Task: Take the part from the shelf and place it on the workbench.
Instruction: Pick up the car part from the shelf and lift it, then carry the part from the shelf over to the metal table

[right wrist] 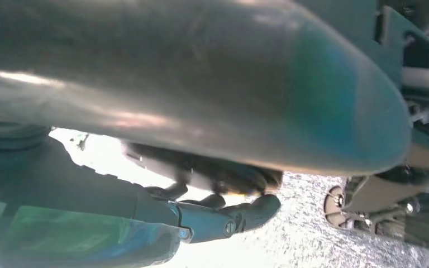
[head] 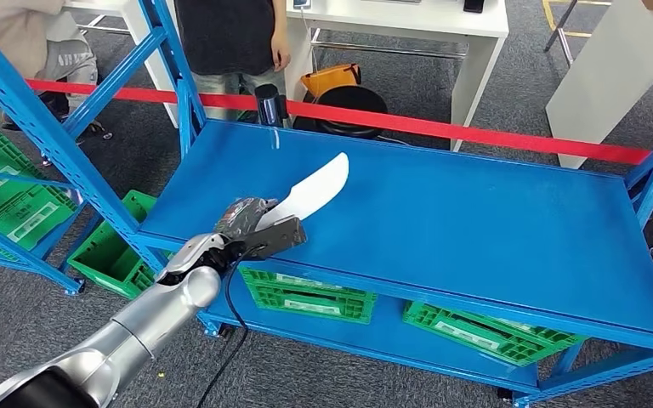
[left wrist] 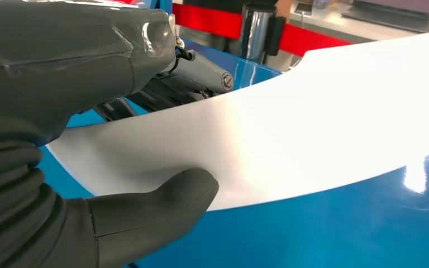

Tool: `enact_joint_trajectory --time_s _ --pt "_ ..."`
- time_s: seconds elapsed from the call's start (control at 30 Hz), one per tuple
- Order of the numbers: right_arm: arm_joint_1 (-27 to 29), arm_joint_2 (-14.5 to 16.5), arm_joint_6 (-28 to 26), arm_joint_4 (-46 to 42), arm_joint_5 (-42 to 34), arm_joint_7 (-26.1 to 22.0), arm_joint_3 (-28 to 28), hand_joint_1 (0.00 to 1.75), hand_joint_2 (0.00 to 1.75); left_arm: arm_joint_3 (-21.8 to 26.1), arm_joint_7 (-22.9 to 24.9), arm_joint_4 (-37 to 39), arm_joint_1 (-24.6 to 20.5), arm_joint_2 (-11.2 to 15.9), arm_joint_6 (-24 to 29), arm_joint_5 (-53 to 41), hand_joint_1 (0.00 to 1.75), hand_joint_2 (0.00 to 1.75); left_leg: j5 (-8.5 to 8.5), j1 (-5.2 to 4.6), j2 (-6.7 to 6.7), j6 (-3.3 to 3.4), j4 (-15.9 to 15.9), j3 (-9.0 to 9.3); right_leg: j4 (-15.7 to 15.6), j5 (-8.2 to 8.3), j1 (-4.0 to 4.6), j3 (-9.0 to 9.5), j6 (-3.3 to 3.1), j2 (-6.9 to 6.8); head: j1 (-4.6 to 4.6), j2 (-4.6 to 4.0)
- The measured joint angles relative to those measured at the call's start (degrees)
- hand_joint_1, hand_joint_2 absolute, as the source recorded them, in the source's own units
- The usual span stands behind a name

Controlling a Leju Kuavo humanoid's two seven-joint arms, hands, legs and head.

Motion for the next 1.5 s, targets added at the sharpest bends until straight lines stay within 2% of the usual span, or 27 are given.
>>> enact_joint_trajectory --time_s 0.07,0.1,0.17,0.23,0.27,0.3,0.33,0.37,0.43,0.57,0.63,0.7,0.73,0.77,0.8,0.9,0.93,1.0,1.07,1.13,1.2,1.23,1.27,1.3,1.4,1.43,1.5 --pt "0.09 -0.02 0.00 0.00 -0.02 0.00 0.00 0.00 0.00 0.35 0.00 -1.20 0.40 0.00 -0.02 0.15 1.75 1.75 0.69 0.19 0.20 0.49 -0.95 0.54 0.83 -0.52 0.02 -0.59 0.40 -0.06 0.03 0.00" --pt "0.12 -0.10 0.00 0.00 -0.03 0.00 0.00 0.00 0.00 0.50 0.00 -1.65 0.51 -0.03 -0.01 0.19 1.75 1.75 1.05 0.33 0.28 0.74 -1.42 0.78 2.76 -1.54 0.06 -1.53 0.37 -0.08 0.08 0.00" --pt "0.18 -0.23 0.00 0.00 -0.06 0.00 0.00 0.00 0.00 0.63 0.00 -2.16 0.81 -0.12 -0.02 0.23 1.75 1.75 1.34 0.40 0.31 0.99 -1.67 0.82 9.94 -4.70 0.02 -4.86 0.08 -0.10 0.11 0.00" --pt "0.26 -0.32 0.00 0.00 -0.07 0.00 0.00 0.00 0.00 0.63 0.00 -2.31 1.38 -0.14 -0.03 0.26 1.75 1.75 1.33 0.31 0.29 0.98 -1.61 0.71 16.16 -6.72 -0.03 -7.80 0.34 -0.10 0.10 0.00" --pt "0.29 -0.37 0.00 0.00 -0.07 0.00 0.00 0.00 0.00 0.63 0.00 -2.38 1.64 -0.13 -0.04 0.28 1.75 1.75 1.29 0.31 0.27 0.92 -1.53 0.70 16.11 -6.38 -0.10 -7.78 0.80 -0.11 0.11 0.00" --pt "0.33 -0.42 0.00 0.00 -0.07 0.00 0.00 0.00 0.00 0.63 0.00 -2.49 1.82 -0.13 -0.04 0.29 1.75 1.75 1.21 0.34 0.22 0.81 -1.39 0.70 13.53 -5.13 -0.22 -6.53 1.36 -0.13 0.11 0.00" --pt "0.36 -0.48 0.00 0.00 -0.07 0.00 0.00 0.00 0.00 0.65 0.00 -2.63 1.90 -0.14 -0.05 0.31 1.75 1.75 1.05 0.36 0.15 0.61 -1.14 0.68 9.22 -3.40 -0.37 -4.41 1.92 -0.19 0.10 0.00" --pt "0.36 -0.50 0.00 0.00 -0.07 0.00 0.00 0.00 0.00 0.68 0.00 -2.78 1.90 -0.14 -0.04 0.31 1.75 1.75 0.83 0.27 0.06 0.31 -0.82 0.56 5.21 -1.98 -0.41 -2.35 2.12 -0.25 0.10 0.00" --pt "0.38 -0.53 0.00 0.00 -0.07 -0.02 0.00 0.00 0.00 0.75 -0.04 -3.01 1.86 -0.12 -0.05 0.43 1.75 1.75 0.45 0.06 -0.03 -0.25 -0.13 0.17 0.81 -0.63 -0.39 -0.26 1.62 -0.26 0.04 0.00" --pt "0.49 -0.50 -0.02 0.00 -0.33 -0.34 0.00 0.00 0.00 1.47 -1.92 -4.67 2.44 -0.04 -0.13 5.64 1.75 1.75 -0.37 0.27 -0.02 -1.06 0.96 -0.69 0.58 -0.46 -0.50 -0.37 0.21 -0.04 -0.03 0.00" --pt "0.53 -0.49 -0.02 0.00 -0.54 -0.75 0.00 0.00 0.00 1.95 -3.15 -7.02 3.12 0.04 -0.12 10.74 1.75 1.75 -3.09 0.56 -0.05 -1.76 5.53 -2.87 0.52 -0.42 -0.73 -0.33 -0.29 0.00 -0.09 0.00" --pt "0.64 -0.54 -0.02 0.00 -0.86 -1.02 0.00 0.00 0.00 2.36 -4.48 -10.00 4.45 0.19 -0.28 16.97 1.75 1.75 -6.34 0.81 -0.06 -2.28 13.27 -6.50 0.53 -0.44 -0.66 -0.34 -0.56 0.02 -0.13 0.00" --pt "0.76 -0.60 -0.02 0.00 -1.02 -1.09 0.00 0.00 0.00 2.63 -5.32 -11.61 5.40 0.30 -0.72 20.71 1.75 1.75 -7.01 0.90 -0.06 -2.38 15.99 -7.88 0.53 -0.46 -0.61 -0.33 -0.58 0.06 -0.13 0.00" --pt "0.89 -0.68 -0.02 0.00 -1.15 -1.13 0.00 0.00 0.00 2.94 -6.30 -13.34 6.43 0.44 -1.64 25.18 1.75 1.75 -6.61 0.95 -0.06 -2.33 16.69 -8.35 0.53 -0.47 -0.56 -0.31 -0.58 0.12 -0.14 0.00" --pt "1.02 -0.75 -0.01 0.00 -1.24 -1.19 0.00 0.00 0.00 3.24 -7.28 -15.13 7.40 0.65 -3.07 30.31 1.75 1.75 -5.22 0.96 -0.06 -2.13 15.06 -7.71 0.53 -0.48 -0.50 -0.27 -0.58 0.21 -0.14 0.00" --pt "1.19 -0.79 -0.07 0.00 -1.68 -1.74 -0.01 0.00 0.00 4.32 -9.63 -21.54 10.39 1.56 -11.26 50.91 1.75 1.75 -0.19 0.56 -0.11 -0.77 4.09 -2.51 0.54 -0.41 -0.20 -0.19 -0.46 0.49 -0.10 0.00" --pt "1.25 -0.78 -0.29 0.00 -1.94 -2.06 -0.01 0.00 0.00 4.81 -9.99 -23.91 11.76 1.98 -14.67 58.41 1.75 1.75 0.42 0.32 -0.10 -0.38 1.82 -1.39 0.55 -0.34 -0.15 -0.25 -0.35 0.55 -0.09 0.00" --pt "1.52 -0.74 -1.06 -0.01 -2.30 -2.67 -0.02 0.00 0.00 5.81 -10.23 -28.88 15.06 3.01 -19.89 70.53 1.75 1.75 0.48 -0.02 -0.08 -0.02 0.59 -0.87 0.42 -0.09 -0.16 -0.37 0.06 0.61 -0.10 0.00" --pt "1.94 -0.78 -1.81 -0.02 -2.26 -3.04 -0.02 0.00 0.00 6.68 -10.38 -33.61 18.11 4.17 -21.81 76.12 1.75 1.75 1.12 0.21 0.07 0.42 -0.41 -0.46 0.67 -0.51 -0.14 -0.67 0.38 0.47 -0.08 0.00" --pt "2.28 -0.96 -2.19 -0.02 -2.13 -3.20 -0.01 0.00 0.00 7.38 -10.57 -37.09 20.29 5.05 -22.28 77.51 1.75 1.75 2.06 0.49 0.22 1.00 -1.39 -0.31 4.10 -3.26 -0.05 -1.99 0.03 0.29 -0.03 0.00" --pt "2.43 -1.15 -2.43 -0.02 -2.03 -3.26 0.00 0.00 0.00 7.76 -10.66 -39.39 21.98 5.69 -22.47 77.83 1.75 1.75 2.69 0.38 0.24 1.23 -1.44 -0.98 11.40 -7.35 -0.14 -4.38 -0.41 0.25 -0.02 0.00" --pt "2.45 -1.24 -2.60 -0.02 -1.95 -3.30 0.00 0.00 0.00 7.89 -10.69 -40.20 22.70 5.93 -22.54 77.97 1.75 1.75 2.99 0.35 0.24 1.16 -1.38 -1.42 14.44 -8.67 -0.19 -5.16 -0.29 0.24 -0.03 0.00" --pt "2.45 -1.31 -2.85 -0.02 -1.79 -3.38 0.01 0.00 0.00 8.08 -10.76 -40.89 23.36 6.14 -22.62 78.17 1.75 1.75 3.31 0.34 0.25 1.07 -1.29 -1.89 15.72 -9.19 -0.27 -5.09 0.06 0.23 -0.04 0.00" --pt "2.46 -1.38 -3.13 -0.02 -1.59 -3.50 0.03 0.00 0.00 8.34 -10.88 -41.50 23.92 6.31 -22.70 78.38 1.75 1.75 3.63 0.38 0.24 0.89 -1.17 -2.39 14.52 -8.79 -0.38 -3.79 0.61 0.21 -0.04 0.00" --pt "2.34 -1.53 -4.20 -0.03 -1.14 -4.03 0.12 0.00 0.00 9.09 -11.34 -43.02 25.16 6.70 -23.15 78.71 1.75 1.75 4.38 0.47 0.22 0.19 -0.39 -3.75 3.09 -6.37 -0.85 3.70 1.95 0.05 -0.04 0.00" --pt "2.28 -1.55 -4.41 -0.04 -1.11 -4.14 0.13 0.00 0.00 9.18 -11.40 -43.27 25.34 6.78 -23.27 78.73 1.75 1.75 4.50 0.47 0.21 0.04 -0.16 -4.00 0.65 -6.15 -0.94 5.17 2.05 0.01 -0.04 0.00" --pt "2.24 -1.55 -4.52 -0.05 -1.12 -4.19 0.13 0.00 0.00 9.23 -11.44 -43.42 25.42 6.80 -23.37 78.74 1.75 1.75 4.54 0.45 0.22 -0.03 -0.01 -4.12 -0.46 -6.33 -0.97 5.74 1.99 0.00 -0.04 0.00"
